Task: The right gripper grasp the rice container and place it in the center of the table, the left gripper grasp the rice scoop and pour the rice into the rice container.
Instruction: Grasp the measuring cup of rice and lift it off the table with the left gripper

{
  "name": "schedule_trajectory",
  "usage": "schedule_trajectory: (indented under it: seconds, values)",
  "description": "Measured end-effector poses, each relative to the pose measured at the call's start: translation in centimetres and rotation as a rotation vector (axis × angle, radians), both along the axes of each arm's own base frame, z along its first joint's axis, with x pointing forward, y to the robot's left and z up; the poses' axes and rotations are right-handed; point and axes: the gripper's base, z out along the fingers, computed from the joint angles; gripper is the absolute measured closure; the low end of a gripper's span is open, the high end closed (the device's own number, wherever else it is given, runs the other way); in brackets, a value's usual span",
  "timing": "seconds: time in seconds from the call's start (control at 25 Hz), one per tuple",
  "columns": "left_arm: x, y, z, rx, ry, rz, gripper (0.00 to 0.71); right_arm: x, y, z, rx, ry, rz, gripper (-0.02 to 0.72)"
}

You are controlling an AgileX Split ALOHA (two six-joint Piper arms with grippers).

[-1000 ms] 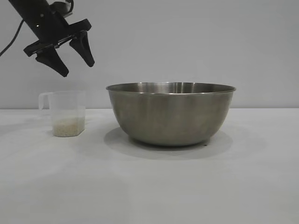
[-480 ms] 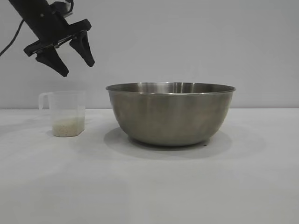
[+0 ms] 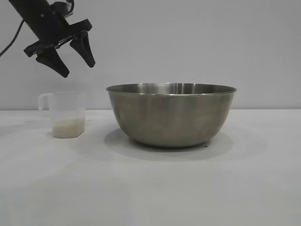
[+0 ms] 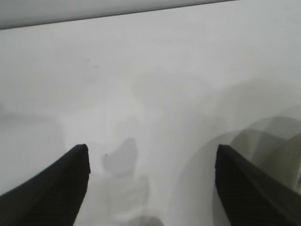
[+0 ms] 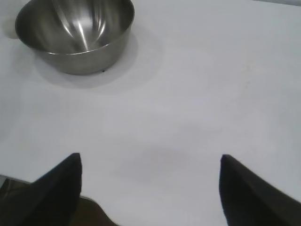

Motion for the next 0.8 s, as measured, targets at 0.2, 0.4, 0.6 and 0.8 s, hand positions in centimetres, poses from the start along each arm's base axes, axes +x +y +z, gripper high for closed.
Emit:
schedule_trajectory:
  seconds: [0.2,0.4,0.6,0.8]
  values:
    - [-0.01,-0.01,-0.01,0.0,0.002,-0.001,0.16,-0.61,-0.05,-0.06,0.006,-0.038,-0.09,0.19]
    - [-0.03,-0.01,-0.01,0.0,0.003,-0.002,0.16,-0.61,-0.03,-0.06,0.006,-0.038,-0.107,0.19]
    - [-0.07,-0.06,-0.03,-0.001,0.007,-0.005,0.16,-0.6,-0.02,-0.06,0.006,-0.038,-0.12,0.19]
    - [-0.07,-0.06,-0.03,-0.001,0.007,-0.005,0.16,-0.6,0.03,-0.07,0.005,-0.037,-0.164,0.19]
